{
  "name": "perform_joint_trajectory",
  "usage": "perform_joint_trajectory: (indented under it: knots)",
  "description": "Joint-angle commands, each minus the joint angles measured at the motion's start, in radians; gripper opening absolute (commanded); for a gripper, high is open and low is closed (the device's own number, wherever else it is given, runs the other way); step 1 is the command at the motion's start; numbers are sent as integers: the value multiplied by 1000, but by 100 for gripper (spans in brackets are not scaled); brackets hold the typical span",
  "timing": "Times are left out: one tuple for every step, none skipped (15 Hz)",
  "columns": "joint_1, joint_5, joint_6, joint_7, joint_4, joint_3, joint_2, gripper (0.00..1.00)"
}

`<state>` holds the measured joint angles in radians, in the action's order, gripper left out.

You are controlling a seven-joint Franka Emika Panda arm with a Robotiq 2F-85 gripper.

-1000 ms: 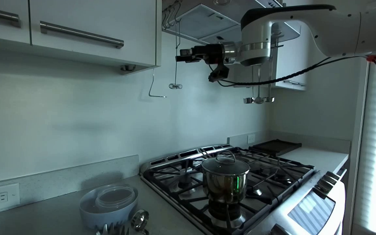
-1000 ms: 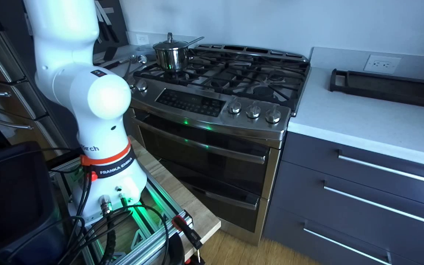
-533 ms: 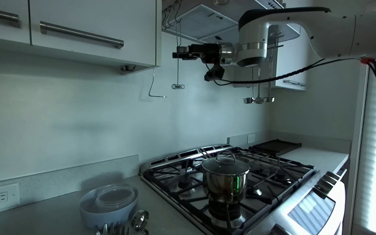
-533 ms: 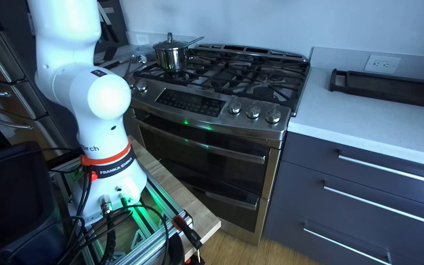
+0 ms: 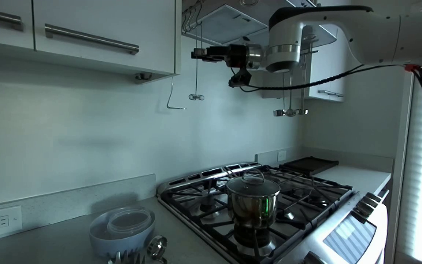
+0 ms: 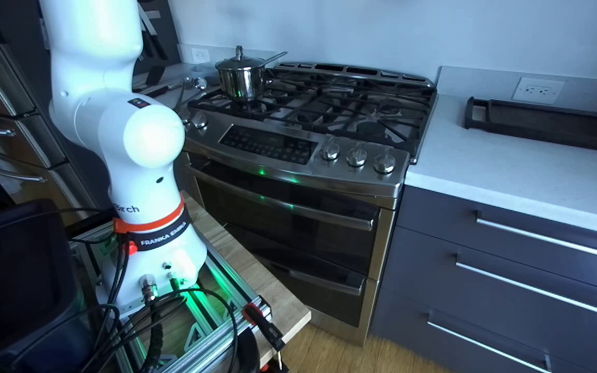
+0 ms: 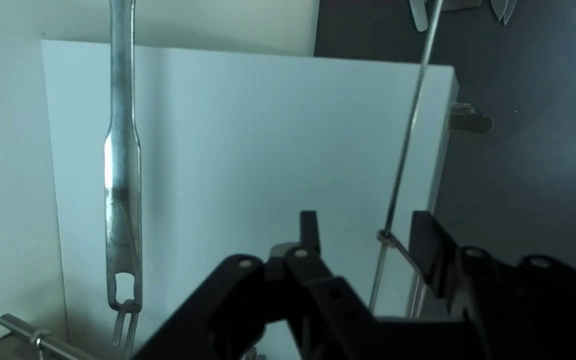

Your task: Take the whisk off of the hanger and place it on the stove

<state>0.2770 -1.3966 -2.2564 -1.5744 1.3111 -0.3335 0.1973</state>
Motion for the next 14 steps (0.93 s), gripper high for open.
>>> perform_joint_trajectory:
  knots:
    - [-3,-26,4,-33,-9,-5,7,21]
    - [-3,-25,5,-32,-9,-5,7,13]
    - [-3,-25,5,-31,-10,-4,7,6]
    - [-3,-25,4,-32,-10,-4,7,1]
    - [-3,-25,2,-32,-11,-4,7,0]
    - [-3,-26,1,-31,-12,-4,7,0]
    - [-2,-26,-2,-31,-13,-5,7,3]
    - [-2,-27,-4,-31,-13,-5,8,2]
    - [-1,-30,-8,-31,-13,-6,7,2]
    - [0,-32,-12,-31,-13,-7,7,2]
    - [1,-39,-15,-31,-14,-8,6,2]
    - [3,-46,-24,-32,-14,-10,4,2]
    - [3,-56,-28,-33,-15,-12,3,2]
    - [4,-68,-38,-35,-16,-15,0,2]
